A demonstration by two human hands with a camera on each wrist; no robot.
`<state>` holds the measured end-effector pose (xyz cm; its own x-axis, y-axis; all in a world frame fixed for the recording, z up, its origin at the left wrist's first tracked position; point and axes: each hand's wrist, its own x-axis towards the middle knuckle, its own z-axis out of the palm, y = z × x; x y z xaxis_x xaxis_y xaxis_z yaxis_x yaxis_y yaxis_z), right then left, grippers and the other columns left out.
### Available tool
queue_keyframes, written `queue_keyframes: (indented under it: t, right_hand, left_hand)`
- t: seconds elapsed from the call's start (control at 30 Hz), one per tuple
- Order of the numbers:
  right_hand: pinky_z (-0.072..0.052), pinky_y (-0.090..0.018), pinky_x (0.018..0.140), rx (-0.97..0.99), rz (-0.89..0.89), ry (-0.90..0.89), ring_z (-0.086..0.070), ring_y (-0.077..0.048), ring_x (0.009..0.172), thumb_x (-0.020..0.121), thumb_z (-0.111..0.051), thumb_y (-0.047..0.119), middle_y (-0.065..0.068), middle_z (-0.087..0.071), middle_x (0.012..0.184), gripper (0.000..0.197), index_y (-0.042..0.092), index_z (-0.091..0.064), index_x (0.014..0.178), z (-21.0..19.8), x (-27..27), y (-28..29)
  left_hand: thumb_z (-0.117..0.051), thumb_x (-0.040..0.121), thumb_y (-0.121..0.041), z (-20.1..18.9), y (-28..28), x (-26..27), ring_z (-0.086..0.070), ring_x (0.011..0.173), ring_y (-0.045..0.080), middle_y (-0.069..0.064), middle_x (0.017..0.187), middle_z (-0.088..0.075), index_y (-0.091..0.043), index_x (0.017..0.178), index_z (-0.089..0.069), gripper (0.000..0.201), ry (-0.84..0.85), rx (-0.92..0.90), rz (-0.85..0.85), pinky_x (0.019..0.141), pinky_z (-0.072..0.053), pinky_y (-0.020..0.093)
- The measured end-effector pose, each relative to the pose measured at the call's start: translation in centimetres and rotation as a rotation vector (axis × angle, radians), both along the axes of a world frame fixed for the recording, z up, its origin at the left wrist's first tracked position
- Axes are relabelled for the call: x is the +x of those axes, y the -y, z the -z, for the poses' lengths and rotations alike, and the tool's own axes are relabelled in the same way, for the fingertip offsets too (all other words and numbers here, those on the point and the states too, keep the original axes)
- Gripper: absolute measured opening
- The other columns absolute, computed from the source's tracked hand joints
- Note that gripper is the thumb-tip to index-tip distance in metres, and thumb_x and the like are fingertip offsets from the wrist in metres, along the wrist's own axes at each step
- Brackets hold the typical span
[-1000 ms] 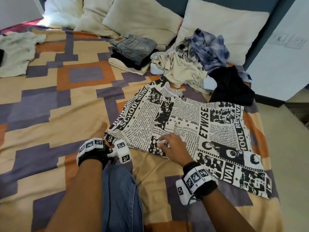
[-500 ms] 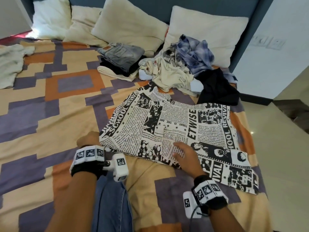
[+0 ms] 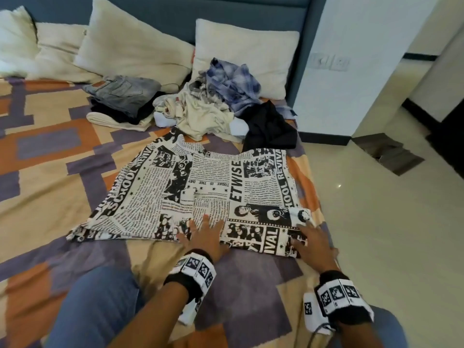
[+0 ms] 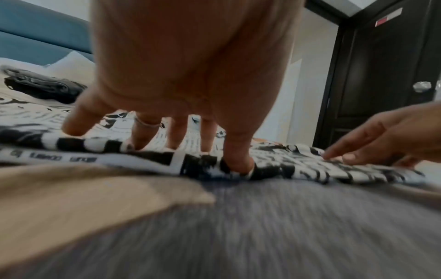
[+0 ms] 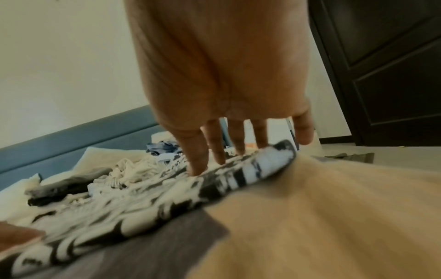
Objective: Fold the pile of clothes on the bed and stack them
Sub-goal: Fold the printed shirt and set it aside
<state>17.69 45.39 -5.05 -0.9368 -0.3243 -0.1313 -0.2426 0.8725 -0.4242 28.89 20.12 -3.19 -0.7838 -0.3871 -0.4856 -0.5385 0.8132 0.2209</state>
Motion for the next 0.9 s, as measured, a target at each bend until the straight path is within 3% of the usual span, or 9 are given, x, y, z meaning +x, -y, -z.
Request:
queue_keyframes:
  t: [0.07, 0.13, 0.2, 0.3, 0.4, 0.57, 0.73, 0.8, 0.9]
  right_hand:
    - [-0.034, -0.040, 0.100, -0.015, 0.110, -0.064, -0.048, -0.034, 0.122, 0.093, -0.063, 0.028, -0.011, -0.061, 0.126, 0.032, 0.011, -0.067, 0.120, -1.5, -0.7, 0.9]
    - [-0.036, -0.039, 0.097, -0.074, 0.158, -0.124, -0.052, -0.032, 0.116, 0.093, -0.064, 0.024, -0.010, -0.065, 0.121, 0.025, 0.013, -0.071, 0.114, -3.1, -1.9, 2.5]
    - [-0.038, -0.033, 0.094, -0.226, 0.113, -0.197, -0.057, -0.026, 0.109, 0.092, -0.065, 0.017, -0.008, -0.066, 0.118, 0.017, 0.009, -0.074, 0.105, -4.2, -3.5, 4.8]
    - [-0.036, -0.017, 0.087, -0.329, 0.077, -0.210, -0.050, -0.010, 0.094, 0.093, -0.063, 0.009, 0.000, -0.062, 0.106, 0.014, 0.003, -0.072, 0.102, -5.4, -6.8, 8.1]
    - [-0.042, -0.019, 0.074, -0.376, 0.119, -0.106, -0.056, -0.014, 0.089, 0.095, -0.060, 0.014, 0.004, -0.063, 0.102, 0.016, 0.014, -0.068, 0.109, -5.5, -11.5, 10.8]
    - [-0.053, -0.045, 0.090, -0.414, 0.362, 0.061, -0.068, -0.030, 0.093, 0.087, -0.062, 0.020, -0.006, -0.070, 0.105, 0.023, 0.023, -0.062, 0.110, -2.0, -20.9, 13.7]
    - [-0.051, -0.032, 0.047, -0.522, 0.424, 0.231, -0.064, -0.029, 0.058, 0.072, -0.072, 0.010, -0.015, -0.070, 0.080, 0.025, 0.012, -0.060, 0.093, 0.8, -24.7, 16.5]
    - [-0.059, -0.047, 0.064, -0.473, 0.505, 0.124, -0.068, -0.035, 0.072, 0.064, -0.074, 0.017, -0.017, -0.071, 0.088, 0.026, 0.018, -0.060, 0.086, 2.2, -25.2, 17.0]
    - [-0.056, -0.052, 0.086, -0.315, 0.565, 0.078, -0.064, -0.040, 0.101, 0.065, -0.073, 0.024, -0.022, -0.062, 0.121, 0.048, 0.006, -0.061, 0.108, 3.6, -25.8, 17.7]
  left_hand:
    - [-0.054, 0.091, -0.054, -1.4, 1.1, -1.2, -0.038, 0.136, 0.037, 0.005, 0.141, -0.049, -0.030, 0.128, -0.057, 0.044, -0.067, 0.026, -0.114, 0.108, -0.009, 0.072]
    - [-0.054, 0.091, -0.054, -2.6, 2.9, -2.5, -0.059, 0.110, 0.031, 0.003, 0.109, -0.065, -0.020, 0.101, -0.066, 0.038, -0.205, -0.007, -0.198, 0.107, -0.028, 0.060]
    - [-0.052, 0.094, -0.047, -3.5, 5.3, -3.7, -0.062, 0.099, 0.030, 0.005, 0.105, -0.065, -0.015, 0.102, -0.065, 0.035, -0.330, -0.101, -0.175, 0.094, -0.047, 0.046]
    - [-0.054, 0.095, -0.032, -3.6, 10.2, -5.7, -0.062, 0.089, 0.030, 0.011, 0.102, -0.066, -0.009, 0.098, -0.069, 0.028, -0.437, -0.176, -0.125, 0.079, -0.053, 0.039]
    - [-0.057, 0.094, -0.026, -3.1, 16.8, -8.1, -0.060, 0.099, 0.034, 0.014, 0.123, -0.055, -0.004, 0.107, -0.067, 0.028, -0.452, -0.152, -0.292, 0.088, -0.050, 0.042]
    - [-0.053, 0.096, -0.028, -1.5, 26.4, -11.2, -0.046, 0.123, 0.041, 0.018, 0.145, -0.035, -0.001, 0.122, -0.056, 0.038, -0.330, -0.216, -0.447, 0.096, -0.042, 0.048]
    - [-0.060, 0.094, -0.035, 1.3, 30.0, -12.0, -0.042, 0.123, 0.051, 0.030, 0.146, -0.032, 0.002, 0.137, -0.036, 0.062, -0.249, -0.089, -0.652, 0.098, -0.043, 0.055]
    - [-0.065, 0.090, -0.036, 1.8, 30.0, -12.0, -0.041, 0.123, 0.052, 0.029, 0.148, -0.027, 0.000, 0.140, -0.033, 0.069, -0.274, -0.075, -0.685, 0.097, -0.041, 0.055]
    - [-0.075, 0.083, -0.035, 2.1, 30.7, -11.9, -0.051, 0.111, 0.048, 0.027, 0.128, -0.048, 0.004, 0.131, -0.038, 0.071, -0.371, -0.017, -0.756, 0.083, -0.047, 0.051]
